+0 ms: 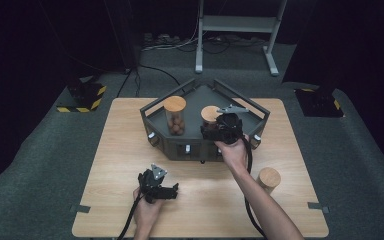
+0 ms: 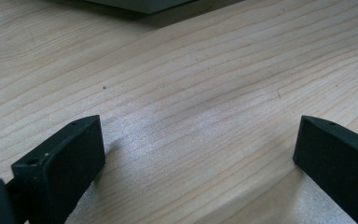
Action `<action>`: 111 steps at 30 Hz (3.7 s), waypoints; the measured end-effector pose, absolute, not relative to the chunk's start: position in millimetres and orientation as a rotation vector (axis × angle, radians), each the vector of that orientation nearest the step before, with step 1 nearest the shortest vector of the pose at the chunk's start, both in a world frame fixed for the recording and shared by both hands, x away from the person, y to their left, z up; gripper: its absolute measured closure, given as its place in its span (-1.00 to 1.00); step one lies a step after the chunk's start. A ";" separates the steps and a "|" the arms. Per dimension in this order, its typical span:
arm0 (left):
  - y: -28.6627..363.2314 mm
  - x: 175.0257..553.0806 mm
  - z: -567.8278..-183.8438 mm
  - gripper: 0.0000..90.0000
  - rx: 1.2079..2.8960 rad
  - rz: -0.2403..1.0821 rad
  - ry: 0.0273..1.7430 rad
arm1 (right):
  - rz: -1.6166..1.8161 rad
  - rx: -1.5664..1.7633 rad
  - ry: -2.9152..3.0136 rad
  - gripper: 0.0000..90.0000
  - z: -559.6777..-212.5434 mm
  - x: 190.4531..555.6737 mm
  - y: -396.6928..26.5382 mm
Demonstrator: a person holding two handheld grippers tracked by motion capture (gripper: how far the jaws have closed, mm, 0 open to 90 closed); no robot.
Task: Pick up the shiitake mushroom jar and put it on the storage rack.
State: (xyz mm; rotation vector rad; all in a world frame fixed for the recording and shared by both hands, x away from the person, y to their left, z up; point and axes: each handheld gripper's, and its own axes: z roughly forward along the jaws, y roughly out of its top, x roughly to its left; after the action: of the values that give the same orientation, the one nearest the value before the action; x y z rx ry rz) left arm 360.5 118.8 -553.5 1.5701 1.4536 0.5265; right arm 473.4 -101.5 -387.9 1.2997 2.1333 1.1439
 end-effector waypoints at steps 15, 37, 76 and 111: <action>118.9 360.5 -553.5 -0.95 1.572 0.527 1.454 | 1.171 1.297 2.136 -0.77 -384.9 463.6 -104.8; 118.8 360.6 -553.6 -0.95 1.569 0.528 1.454 | 1.187 1.299 2.148 -0.75 -388.7 444.9 -111.9; 118.5 360.6 -553.6 -0.95 1.567 0.527 1.454 | 1.235 1.280 2.134 -0.76 -390.2 420.4 -140.4; 118.4 360.6 -553.6 -0.95 1.565 0.527 1.455 | 1.247 1.269 2.143 -0.76 -399.9 400.0 -169.1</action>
State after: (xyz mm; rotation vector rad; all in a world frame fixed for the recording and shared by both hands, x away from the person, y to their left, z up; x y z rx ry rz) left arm 360.6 118.4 -553.6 1.5652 1.4545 0.5268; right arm 400.0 -169.1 -399.9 1.2688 2.1429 1.2473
